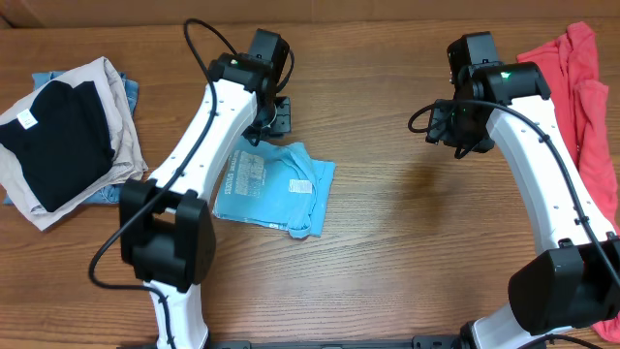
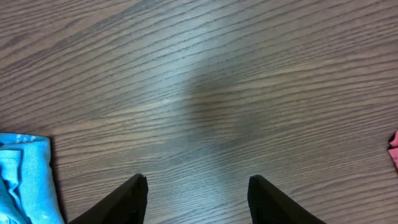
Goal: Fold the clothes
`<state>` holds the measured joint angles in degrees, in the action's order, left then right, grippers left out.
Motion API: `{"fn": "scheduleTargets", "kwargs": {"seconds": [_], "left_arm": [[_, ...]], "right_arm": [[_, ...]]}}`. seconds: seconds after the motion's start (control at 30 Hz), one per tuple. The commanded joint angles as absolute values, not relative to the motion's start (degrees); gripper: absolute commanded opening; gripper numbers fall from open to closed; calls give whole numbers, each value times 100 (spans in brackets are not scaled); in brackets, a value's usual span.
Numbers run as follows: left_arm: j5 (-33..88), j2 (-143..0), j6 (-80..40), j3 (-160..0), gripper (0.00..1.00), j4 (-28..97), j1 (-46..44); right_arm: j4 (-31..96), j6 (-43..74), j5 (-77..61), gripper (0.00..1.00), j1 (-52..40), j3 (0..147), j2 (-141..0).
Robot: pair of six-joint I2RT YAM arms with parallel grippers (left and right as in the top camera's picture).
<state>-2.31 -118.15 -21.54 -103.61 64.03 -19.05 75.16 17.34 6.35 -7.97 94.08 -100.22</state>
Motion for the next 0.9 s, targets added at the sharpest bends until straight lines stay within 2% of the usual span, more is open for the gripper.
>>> {"fn": "scheduleTargets", "kwargs": {"seconds": [0.0,0.13,0.37,0.53,0.87], "left_arm": [[-342,-12175,-2403,-10322,26,6381,-1918],[-23,-12438,-2405,-10324,27,6375,-1942],[1570,-12477,-2027,-10324,27,6145,-2058],[2220,-12477,-1804,-10324,29,5948,-2224],[2408,-12473,-1323,-10326,33,5999,-2303]], "right_arm": [[7540,1763,637,55,-801,9485,-9983],[7537,1763,637,56,-801,9485,-9983],[7524,1763,637,56,-801,9485,-9983],[7516,1763,639,56,-801,9485,-9983],[7524,1763,639,56,-801,9485,-9983]]}}
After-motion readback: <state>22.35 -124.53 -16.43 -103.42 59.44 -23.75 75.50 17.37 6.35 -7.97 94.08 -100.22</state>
